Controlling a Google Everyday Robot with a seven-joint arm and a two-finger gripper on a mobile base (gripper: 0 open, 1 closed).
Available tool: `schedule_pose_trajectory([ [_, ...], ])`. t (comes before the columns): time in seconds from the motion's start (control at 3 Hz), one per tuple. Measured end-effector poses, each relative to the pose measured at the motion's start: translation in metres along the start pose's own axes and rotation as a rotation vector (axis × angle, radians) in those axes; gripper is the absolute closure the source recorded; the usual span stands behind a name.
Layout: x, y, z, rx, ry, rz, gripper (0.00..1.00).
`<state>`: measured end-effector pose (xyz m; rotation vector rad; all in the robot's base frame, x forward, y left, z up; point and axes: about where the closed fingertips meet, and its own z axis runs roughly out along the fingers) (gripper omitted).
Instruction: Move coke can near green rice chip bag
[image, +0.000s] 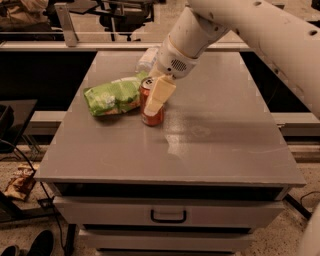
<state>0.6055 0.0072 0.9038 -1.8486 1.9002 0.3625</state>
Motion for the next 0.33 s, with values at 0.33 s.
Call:
schedule_pose_trajectory([
  [0.33,0.0000,0.0000,0.0001,0.000,0.000,0.000,0.00],
])
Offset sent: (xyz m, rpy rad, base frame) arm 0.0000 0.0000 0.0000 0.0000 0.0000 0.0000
